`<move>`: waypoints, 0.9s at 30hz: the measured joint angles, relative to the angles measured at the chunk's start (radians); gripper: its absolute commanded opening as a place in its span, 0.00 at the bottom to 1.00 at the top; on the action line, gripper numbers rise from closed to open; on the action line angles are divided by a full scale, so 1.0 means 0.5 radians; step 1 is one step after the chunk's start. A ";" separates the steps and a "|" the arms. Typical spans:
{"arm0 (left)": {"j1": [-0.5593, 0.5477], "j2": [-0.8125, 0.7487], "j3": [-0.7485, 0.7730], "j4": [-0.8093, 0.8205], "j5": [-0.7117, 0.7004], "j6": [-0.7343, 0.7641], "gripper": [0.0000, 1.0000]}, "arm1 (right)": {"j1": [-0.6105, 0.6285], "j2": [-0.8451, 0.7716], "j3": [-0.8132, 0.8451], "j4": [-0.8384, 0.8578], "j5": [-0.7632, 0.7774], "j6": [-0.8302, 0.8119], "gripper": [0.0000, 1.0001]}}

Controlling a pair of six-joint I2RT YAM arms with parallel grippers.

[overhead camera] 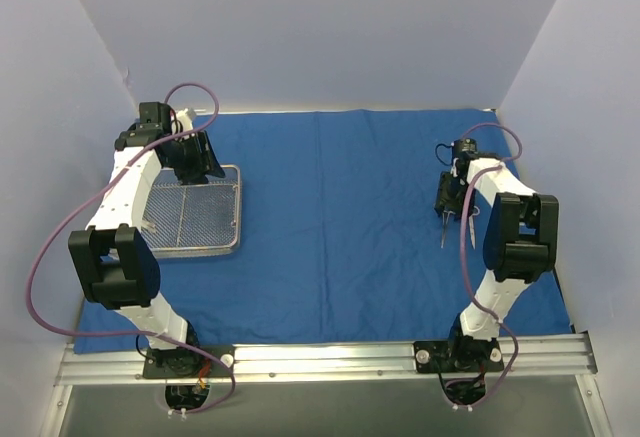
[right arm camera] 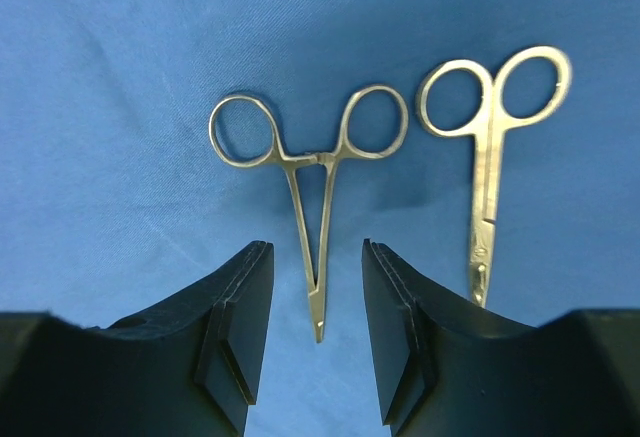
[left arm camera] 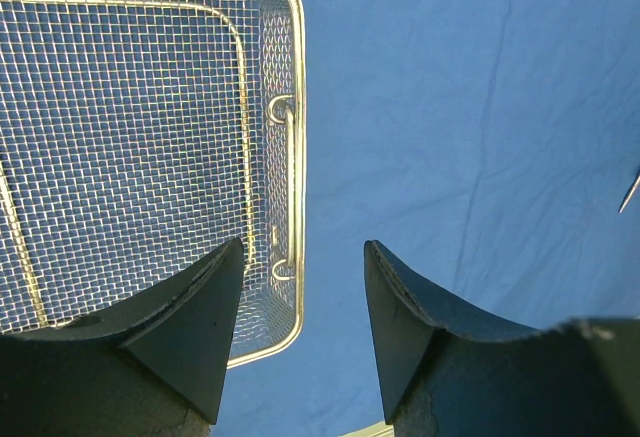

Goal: Open and lay out the surgical kit
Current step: Adjust the medical item in the surgical kit.

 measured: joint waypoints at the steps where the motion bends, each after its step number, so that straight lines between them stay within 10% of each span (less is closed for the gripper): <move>1: 0.000 0.000 0.000 0.001 0.002 -0.001 0.60 | 0.012 0.012 -0.005 -0.001 0.004 -0.001 0.41; 27: 0.038 0.000 -0.032 0.016 0.023 -0.007 0.60 | 0.113 0.158 0.009 -0.101 0.317 -0.143 0.28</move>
